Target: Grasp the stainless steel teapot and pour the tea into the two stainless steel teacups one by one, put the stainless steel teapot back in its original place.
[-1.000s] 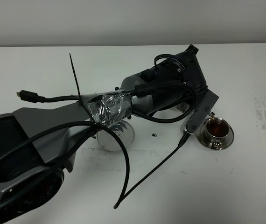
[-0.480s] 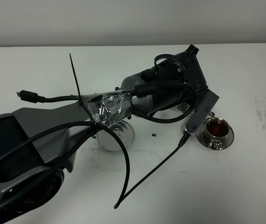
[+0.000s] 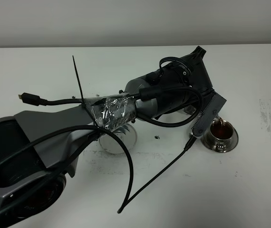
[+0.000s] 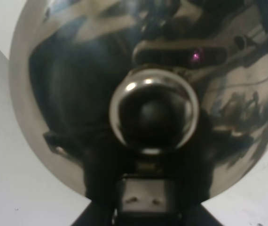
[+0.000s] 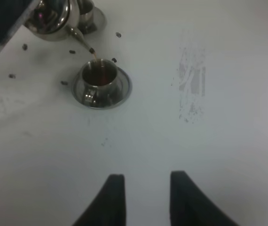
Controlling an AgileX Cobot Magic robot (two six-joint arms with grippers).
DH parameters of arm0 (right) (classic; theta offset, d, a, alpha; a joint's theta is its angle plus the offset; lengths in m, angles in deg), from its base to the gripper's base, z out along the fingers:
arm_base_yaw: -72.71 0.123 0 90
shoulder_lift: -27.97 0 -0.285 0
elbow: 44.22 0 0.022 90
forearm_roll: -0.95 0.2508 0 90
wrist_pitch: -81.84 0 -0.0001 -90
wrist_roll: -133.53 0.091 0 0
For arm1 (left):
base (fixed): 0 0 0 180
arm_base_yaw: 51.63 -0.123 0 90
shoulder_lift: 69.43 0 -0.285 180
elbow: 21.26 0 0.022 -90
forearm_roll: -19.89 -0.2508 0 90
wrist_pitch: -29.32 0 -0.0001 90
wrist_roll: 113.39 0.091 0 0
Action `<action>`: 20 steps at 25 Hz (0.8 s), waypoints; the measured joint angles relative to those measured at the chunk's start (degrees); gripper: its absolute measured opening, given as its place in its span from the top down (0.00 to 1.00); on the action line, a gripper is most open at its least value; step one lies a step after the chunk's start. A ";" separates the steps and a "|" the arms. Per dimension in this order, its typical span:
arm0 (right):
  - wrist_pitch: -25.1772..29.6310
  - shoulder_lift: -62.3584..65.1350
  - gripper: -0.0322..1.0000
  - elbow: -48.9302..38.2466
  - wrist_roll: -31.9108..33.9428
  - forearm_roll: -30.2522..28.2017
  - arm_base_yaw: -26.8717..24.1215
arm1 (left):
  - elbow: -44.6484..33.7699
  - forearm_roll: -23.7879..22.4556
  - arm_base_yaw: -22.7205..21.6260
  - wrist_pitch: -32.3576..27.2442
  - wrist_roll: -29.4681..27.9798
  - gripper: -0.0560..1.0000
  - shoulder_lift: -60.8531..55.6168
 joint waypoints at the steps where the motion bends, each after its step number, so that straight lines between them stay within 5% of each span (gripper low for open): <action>1: 0.00 0.00 0.75 0.00 0.00 0.00 0.00 | 0.00 0.00 0.00 0.00 0.00 0.78 0.00; 12: 0.00 0.00 0.75 0.00 0.00 0.00 0.00 | 0.00 0.68 0.00 -0.89 -1.09 0.78 -0.70; 20: 0.00 0.00 0.75 0.00 0.00 0.00 0.00 | 0.00 3.25 0.00 -3.29 -6.87 0.78 -0.75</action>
